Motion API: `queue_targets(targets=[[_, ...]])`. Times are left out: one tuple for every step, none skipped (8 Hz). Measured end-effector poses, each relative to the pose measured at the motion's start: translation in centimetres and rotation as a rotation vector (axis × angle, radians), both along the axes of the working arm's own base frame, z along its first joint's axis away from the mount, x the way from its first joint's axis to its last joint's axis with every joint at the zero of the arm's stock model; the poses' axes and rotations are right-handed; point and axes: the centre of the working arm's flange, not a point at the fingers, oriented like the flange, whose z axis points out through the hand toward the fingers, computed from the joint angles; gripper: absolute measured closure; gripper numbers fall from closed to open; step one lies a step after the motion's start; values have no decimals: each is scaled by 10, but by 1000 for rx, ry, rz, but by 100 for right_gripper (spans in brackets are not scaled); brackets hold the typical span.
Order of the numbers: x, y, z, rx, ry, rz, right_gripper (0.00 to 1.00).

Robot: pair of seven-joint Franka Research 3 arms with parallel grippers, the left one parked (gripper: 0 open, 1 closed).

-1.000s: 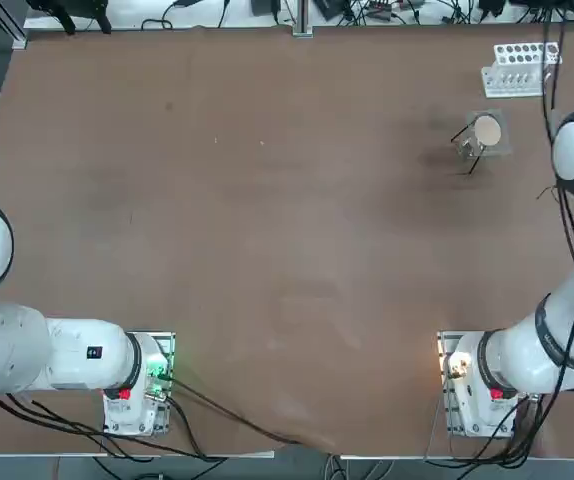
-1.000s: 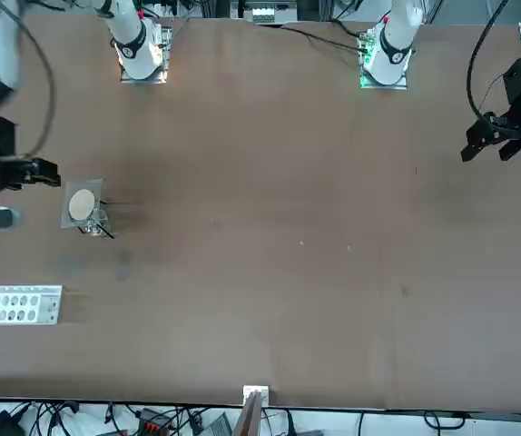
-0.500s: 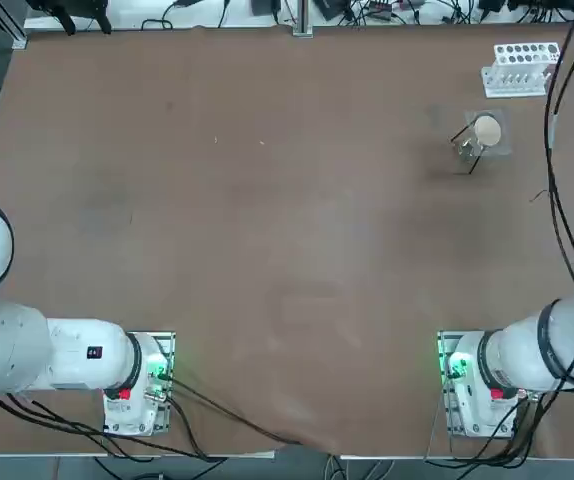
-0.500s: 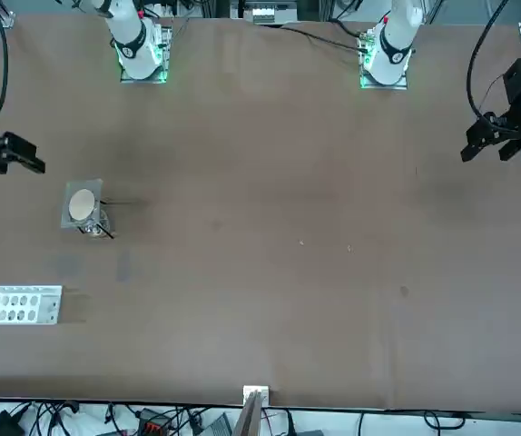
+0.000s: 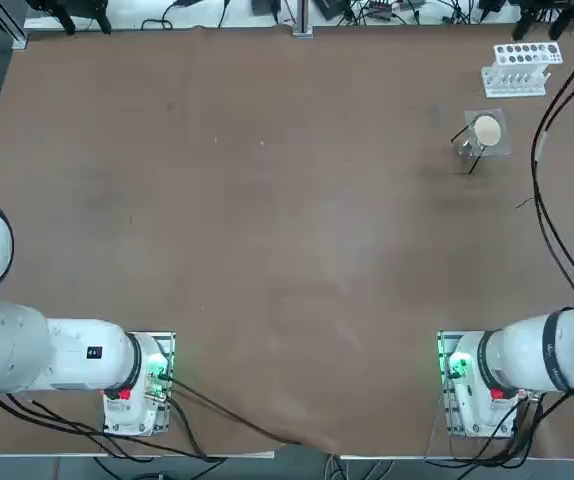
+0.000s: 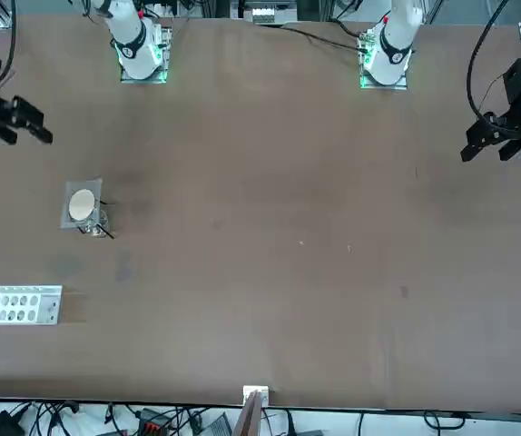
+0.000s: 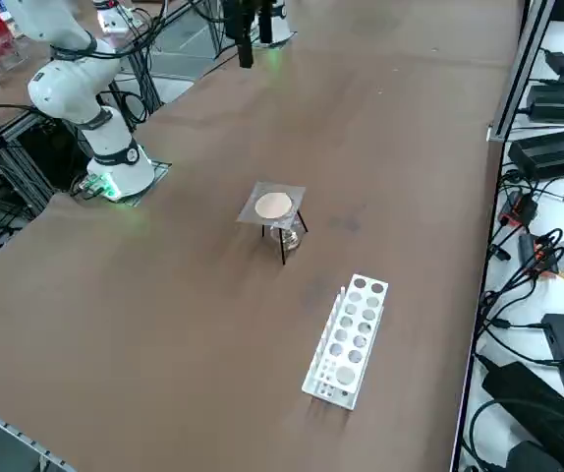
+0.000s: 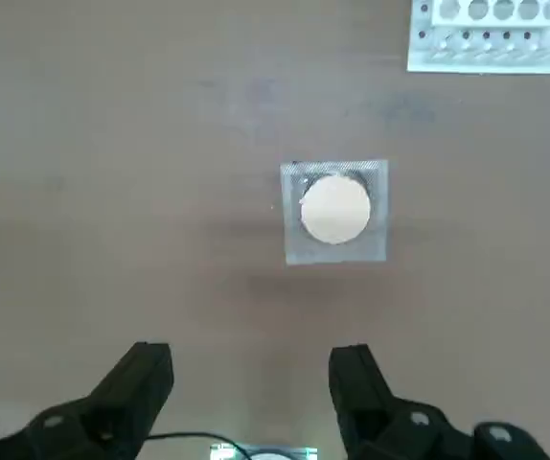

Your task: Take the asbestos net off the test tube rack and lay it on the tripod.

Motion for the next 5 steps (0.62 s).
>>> queue_targets(targets=[[-8,2,2,2,-6,19,0],[-12,4,5,3,-19,38,0],[-11,4,8,3,-38,44,0],[-10,3,8,3,-50,43,0],[-9,3,8,3,-55,43,0]])
